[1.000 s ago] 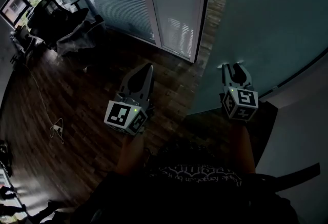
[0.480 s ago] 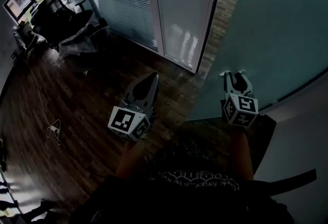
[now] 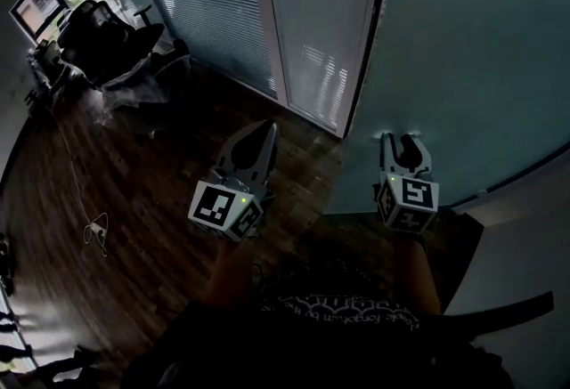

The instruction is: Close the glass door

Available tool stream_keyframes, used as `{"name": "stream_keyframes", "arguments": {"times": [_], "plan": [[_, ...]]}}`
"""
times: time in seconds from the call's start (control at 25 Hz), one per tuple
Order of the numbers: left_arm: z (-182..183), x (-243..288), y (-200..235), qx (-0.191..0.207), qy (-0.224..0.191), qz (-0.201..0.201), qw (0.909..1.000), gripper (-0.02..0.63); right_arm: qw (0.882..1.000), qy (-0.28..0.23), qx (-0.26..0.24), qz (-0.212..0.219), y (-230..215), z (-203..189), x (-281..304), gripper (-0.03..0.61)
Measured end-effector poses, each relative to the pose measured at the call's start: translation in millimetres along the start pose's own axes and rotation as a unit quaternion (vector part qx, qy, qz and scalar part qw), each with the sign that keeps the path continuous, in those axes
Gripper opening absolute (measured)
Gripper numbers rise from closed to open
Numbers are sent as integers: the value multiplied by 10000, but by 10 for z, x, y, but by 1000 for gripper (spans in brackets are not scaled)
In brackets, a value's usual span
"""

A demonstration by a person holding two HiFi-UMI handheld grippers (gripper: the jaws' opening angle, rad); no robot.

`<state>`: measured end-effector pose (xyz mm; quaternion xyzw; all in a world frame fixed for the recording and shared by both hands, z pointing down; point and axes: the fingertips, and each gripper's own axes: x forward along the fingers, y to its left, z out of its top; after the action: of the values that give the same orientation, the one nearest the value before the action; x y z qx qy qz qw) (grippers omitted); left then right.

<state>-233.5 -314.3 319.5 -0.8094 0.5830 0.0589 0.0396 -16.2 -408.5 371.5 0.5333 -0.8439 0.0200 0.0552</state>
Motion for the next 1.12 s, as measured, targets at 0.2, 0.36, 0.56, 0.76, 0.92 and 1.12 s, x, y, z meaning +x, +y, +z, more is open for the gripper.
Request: {"name": "stream_keyframes", "arguments": {"times": [0.2,0.36,0.56,0.76,0.92,1.12], "plan": [[-50,224,128,-71,-21,136,9999,2,10000,-55,-9,64,-45,49,239,124],[-115,374,160,10,28,157,9999,2,10000,-45,3,59,-82,13,408,123],[-125,526,249,19,71,234,9997,2,9999,-36,-4,145,-123,59,617,121],[-156,659,268,29,105,235,9997,2,9999,76,12,124,-176,28,806,120],[-205,735,349,-46,146,242,9996,2,9999,110,2,62,-192,29,961,120],[-270,843,472,-44,213,191,9996,2,9999,134,-24,5,-265,34,1125,120]]}}
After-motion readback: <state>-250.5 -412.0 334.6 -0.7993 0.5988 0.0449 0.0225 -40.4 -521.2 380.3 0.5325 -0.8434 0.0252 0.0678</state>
